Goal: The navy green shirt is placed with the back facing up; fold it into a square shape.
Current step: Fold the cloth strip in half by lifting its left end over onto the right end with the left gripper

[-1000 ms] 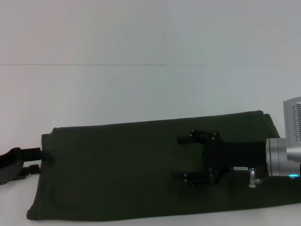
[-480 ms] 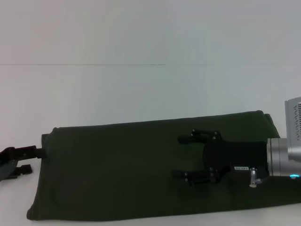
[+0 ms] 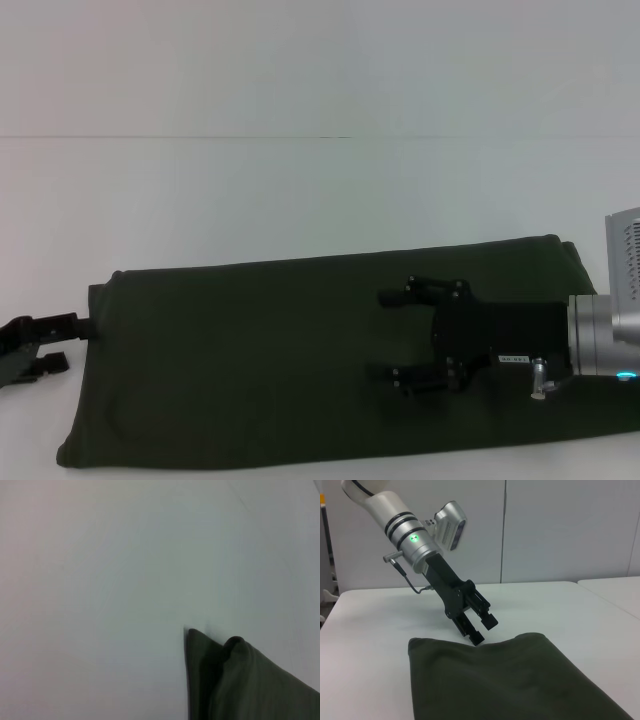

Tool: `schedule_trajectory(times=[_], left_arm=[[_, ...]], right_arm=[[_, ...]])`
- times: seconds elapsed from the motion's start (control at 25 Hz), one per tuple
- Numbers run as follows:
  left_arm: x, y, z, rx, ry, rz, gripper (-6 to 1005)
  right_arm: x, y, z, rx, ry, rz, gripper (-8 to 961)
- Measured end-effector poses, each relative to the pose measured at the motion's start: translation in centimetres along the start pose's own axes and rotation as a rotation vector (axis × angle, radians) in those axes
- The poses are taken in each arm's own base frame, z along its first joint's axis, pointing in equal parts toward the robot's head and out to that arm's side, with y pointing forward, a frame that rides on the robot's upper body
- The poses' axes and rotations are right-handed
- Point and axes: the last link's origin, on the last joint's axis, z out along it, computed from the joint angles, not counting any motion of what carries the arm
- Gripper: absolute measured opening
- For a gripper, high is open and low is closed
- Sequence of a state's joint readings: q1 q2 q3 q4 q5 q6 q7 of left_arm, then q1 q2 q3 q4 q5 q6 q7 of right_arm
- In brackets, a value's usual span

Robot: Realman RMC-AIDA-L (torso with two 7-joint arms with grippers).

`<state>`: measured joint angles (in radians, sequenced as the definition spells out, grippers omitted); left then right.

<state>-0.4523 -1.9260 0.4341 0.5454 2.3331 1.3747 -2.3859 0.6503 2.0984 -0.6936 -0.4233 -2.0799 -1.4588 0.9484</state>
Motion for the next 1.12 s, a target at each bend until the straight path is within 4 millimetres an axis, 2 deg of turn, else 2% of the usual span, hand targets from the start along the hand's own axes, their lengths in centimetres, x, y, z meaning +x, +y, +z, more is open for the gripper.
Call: schedule_trajectory(times=[1.12], left_arm=[[-1.3, 1.0, 1.5, -0.039, -0.054, -0.006, 794]], right_arm=[[0.2, 0.3, 0.1, -0.005, 0.001, 0.018, 927]])
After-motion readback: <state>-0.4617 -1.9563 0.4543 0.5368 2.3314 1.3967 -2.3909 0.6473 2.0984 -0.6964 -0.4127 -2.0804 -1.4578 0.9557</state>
